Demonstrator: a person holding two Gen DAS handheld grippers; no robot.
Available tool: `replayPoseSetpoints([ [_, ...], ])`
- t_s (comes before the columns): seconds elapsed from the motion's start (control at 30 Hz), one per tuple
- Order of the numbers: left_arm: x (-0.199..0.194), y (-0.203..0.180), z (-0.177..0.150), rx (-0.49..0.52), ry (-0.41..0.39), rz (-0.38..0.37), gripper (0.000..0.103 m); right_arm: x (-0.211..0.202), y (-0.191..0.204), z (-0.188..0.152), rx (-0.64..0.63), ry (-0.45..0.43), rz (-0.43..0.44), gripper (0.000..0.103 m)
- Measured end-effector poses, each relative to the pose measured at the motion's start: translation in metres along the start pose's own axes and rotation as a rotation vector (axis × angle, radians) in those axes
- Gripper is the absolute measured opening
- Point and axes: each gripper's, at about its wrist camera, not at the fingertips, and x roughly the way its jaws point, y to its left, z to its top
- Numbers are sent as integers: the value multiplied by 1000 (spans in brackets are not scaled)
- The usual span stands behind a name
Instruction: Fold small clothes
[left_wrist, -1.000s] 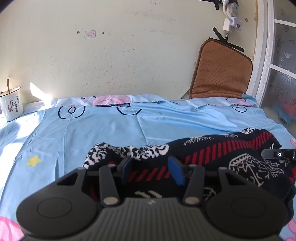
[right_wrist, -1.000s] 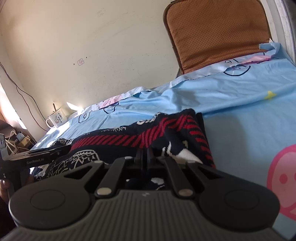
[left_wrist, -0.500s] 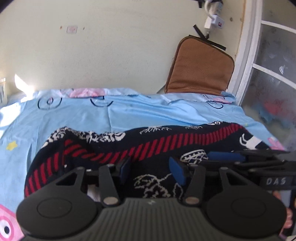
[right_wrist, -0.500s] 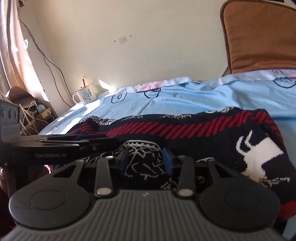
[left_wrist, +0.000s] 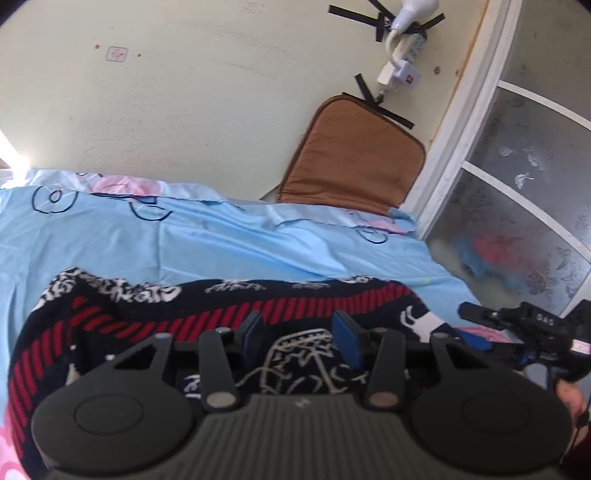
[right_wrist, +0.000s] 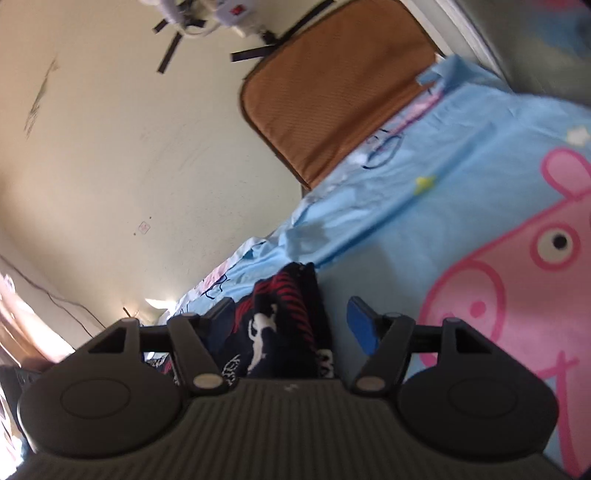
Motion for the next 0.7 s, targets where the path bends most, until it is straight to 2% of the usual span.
replayPoseSetpoints([
  [0.1, 13, -13, -4, 27, 42, -47, 37, 17, -5, -8, 53, 50, 32, 70],
  [0.2, 28, -9, -13, -9, 106, -68, 35, 24, 5, -11, -19, 63, 9, 68],
  [0.23, 31, -5, -16, -22, 106, -66, 34, 27, 7, -10, -42, 68, -4, 68],
  [0.27, 31, -2, -18, -27, 101, -65, 30, 30, 9, -11, -59, 73, -11, 68],
  [0.3, 32, 2, -19, -41, 100, -59, 22, 31, 10, -12, -72, 78, -12, 68],
  [0.43, 38, 29, -17, -190, 120, -84, 7, 46, 25, -21, -167, 107, -18, 67],
  [0.5, 39, 35, -16, -222, 131, -103, 7, 51, 32, -24, -181, 145, -22, 42],
  [0.53, 39, 35, -15, -221, 134, -102, 7, 50, 33, -22, -150, 154, 5, 34],
  [0.63, 34, 33, -13, -214, 141, -101, 7, 41, 57, -15, -156, 129, 74, 31],
  [0.7, 22, 39, -8, -241, 116, -123, 14, 34, 84, -12, -218, 114, 123, 31],
])
